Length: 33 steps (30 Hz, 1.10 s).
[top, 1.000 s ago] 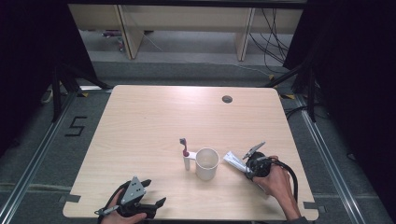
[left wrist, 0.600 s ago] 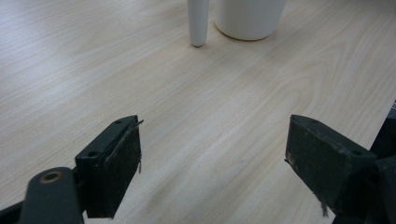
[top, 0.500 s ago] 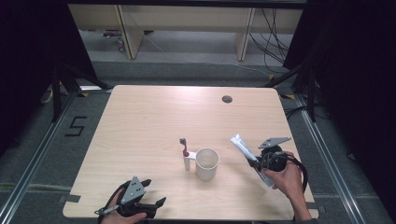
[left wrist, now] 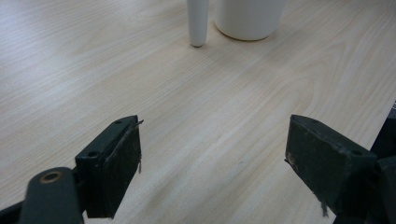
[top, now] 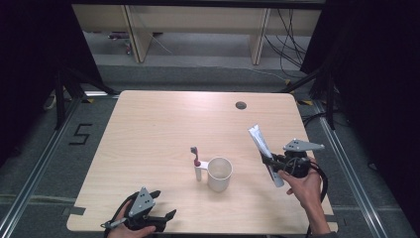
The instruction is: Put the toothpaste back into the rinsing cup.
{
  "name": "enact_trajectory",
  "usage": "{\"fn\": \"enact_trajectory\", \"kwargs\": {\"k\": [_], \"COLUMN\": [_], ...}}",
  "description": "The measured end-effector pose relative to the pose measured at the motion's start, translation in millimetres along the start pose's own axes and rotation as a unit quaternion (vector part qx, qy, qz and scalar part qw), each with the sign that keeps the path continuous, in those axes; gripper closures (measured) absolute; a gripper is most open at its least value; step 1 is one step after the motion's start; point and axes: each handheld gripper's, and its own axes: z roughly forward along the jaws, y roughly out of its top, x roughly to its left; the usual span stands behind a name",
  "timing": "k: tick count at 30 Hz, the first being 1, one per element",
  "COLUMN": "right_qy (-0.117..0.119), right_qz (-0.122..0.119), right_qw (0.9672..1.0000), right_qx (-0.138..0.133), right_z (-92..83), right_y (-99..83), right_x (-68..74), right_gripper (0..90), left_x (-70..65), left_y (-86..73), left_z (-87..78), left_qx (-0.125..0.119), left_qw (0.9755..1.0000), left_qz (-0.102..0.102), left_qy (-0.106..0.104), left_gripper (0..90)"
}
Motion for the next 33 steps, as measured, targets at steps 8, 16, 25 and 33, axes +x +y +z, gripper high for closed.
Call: {"fn": "enact_trajectory", "kwargs": {"k": [8, 16, 25, 33], "right_qy": [0.057, 0.095, 0.116, 0.127], "right_qz": [0.007, 0.013, 0.003, 0.003], "right_qw": [0.9945, 0.9880, 0.9826, 0.9794], "right_qx": [-0.088, -0.121, -0.145, -0.157], "right_z": [-0.2, 11.9, 38.3, 57.3], "right_y": [21.3, 35.0, 47.9, 52.7], "right_x": [24.7, 45.8, 63.7, 71.4], "right_gripper": [77.0, 77.0, 77.0, 76.9], "left_x": [-0.3, 0.3, -0.3, 1.1], "left_y": [0.1, 0.2, -0.3, -0.4], "left_z": [0.7, -0.3, -0.3, -0.9], "left_qx": [-0.001, -0.001, -0.005, 0.006], "left_qw": [1.0000, 1.0000, 1.0000, 1.0000], "left_qz": [0.001, -0.001, -0.006, 0.004], "left_qy": [-0.001, 0.001, -0.001, 0.001], "left_gripper": [17.9, 17.9, 17.9, 17.9]}}
